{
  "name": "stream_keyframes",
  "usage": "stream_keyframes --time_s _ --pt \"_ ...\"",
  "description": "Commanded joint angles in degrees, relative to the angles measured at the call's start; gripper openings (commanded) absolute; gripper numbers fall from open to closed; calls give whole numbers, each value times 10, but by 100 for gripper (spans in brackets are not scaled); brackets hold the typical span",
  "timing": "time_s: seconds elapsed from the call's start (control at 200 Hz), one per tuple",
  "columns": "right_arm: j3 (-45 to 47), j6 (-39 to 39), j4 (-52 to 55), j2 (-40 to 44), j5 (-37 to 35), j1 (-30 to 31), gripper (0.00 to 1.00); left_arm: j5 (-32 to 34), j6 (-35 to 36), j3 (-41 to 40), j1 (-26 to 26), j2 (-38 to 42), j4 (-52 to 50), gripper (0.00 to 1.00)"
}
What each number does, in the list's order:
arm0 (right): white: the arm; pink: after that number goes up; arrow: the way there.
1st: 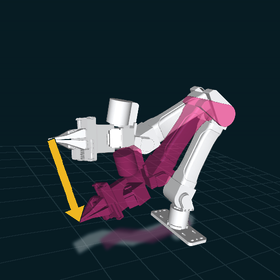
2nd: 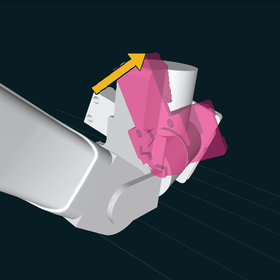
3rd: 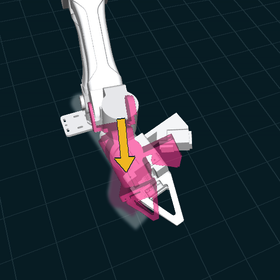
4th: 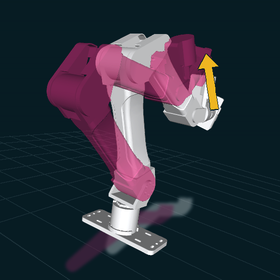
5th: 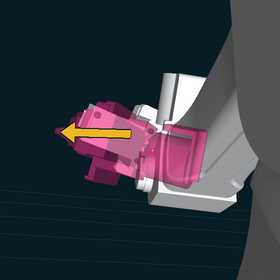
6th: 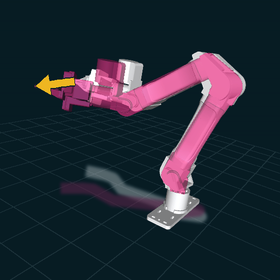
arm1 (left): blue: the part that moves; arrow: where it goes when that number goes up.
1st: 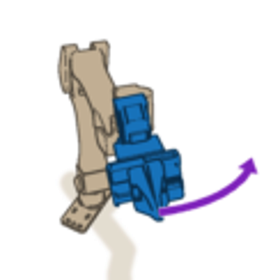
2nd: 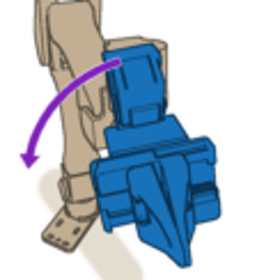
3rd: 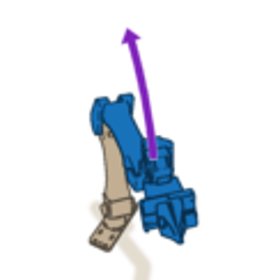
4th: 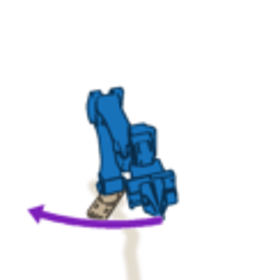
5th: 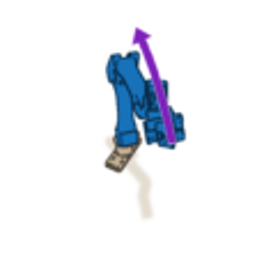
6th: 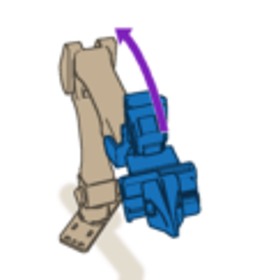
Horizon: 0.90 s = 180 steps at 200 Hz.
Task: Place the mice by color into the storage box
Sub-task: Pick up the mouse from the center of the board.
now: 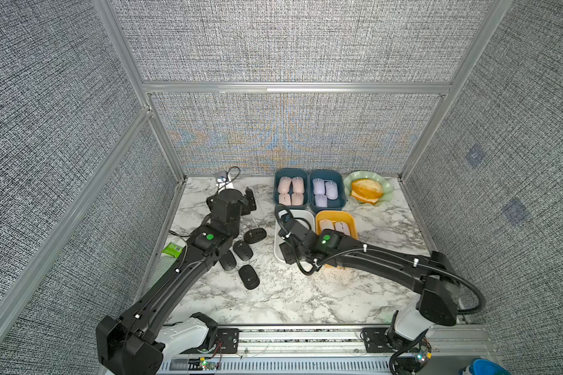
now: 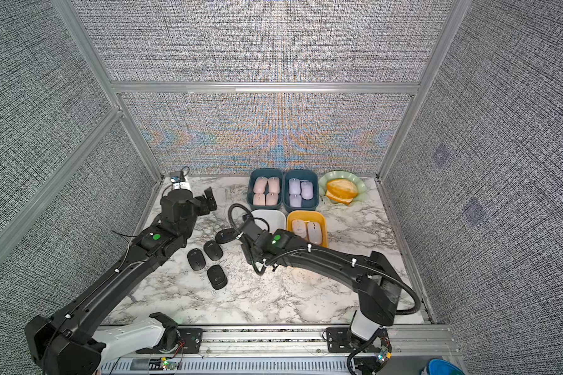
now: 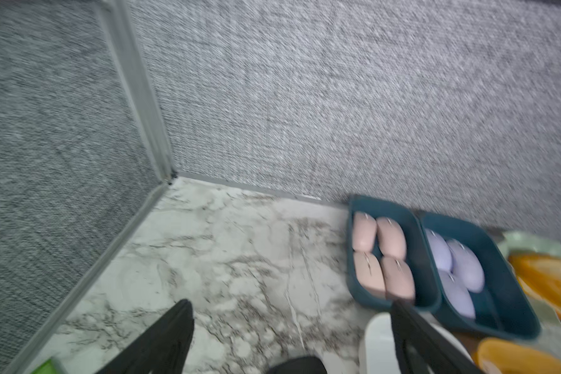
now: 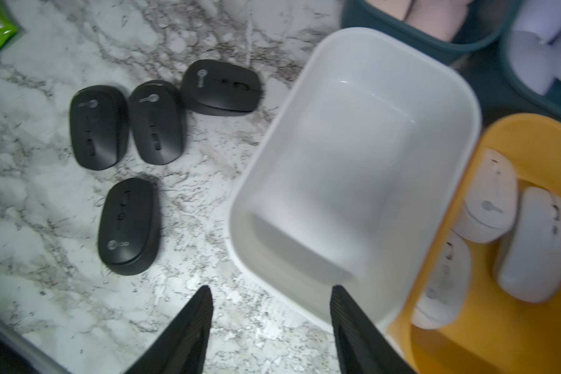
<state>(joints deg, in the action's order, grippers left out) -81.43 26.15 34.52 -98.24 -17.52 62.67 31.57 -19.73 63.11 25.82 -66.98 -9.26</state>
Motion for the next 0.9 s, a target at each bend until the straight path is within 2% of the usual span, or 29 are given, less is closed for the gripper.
stream_keyframes --time_s 0.0,0.08,0.16,0.28,0.355,0.535,0.74,0.896 --pt "-54 6 21 -52 -7 40 63 3 -10 29 -66 -23 15 98" --pt "-86 13 28 -94 7 68 65 -28 -22 29 -114 -37 10 99" --pt "-104 27 29 -128 17 84 77 -53 -43 9 -150 -45 10 99" --pt "-132 30 29 -173 48 90 79 -136 -104 -7 -220 -66 -7 99" --pt "-151 18 32 -196 57 90 81 -169 -118 -7 -247 -85 -16 98" --pt "-200 -4 54 -256 70 90 83 -207 -122 10 -259 -114 -36 98" --pt "-228 -8 54 -299 77 88 83 -213 -129 6 -267 -120 -32 96" --pt "-253 -7 57 -328 66 86 75 -222 -133 4 -270 -124 -32 95"
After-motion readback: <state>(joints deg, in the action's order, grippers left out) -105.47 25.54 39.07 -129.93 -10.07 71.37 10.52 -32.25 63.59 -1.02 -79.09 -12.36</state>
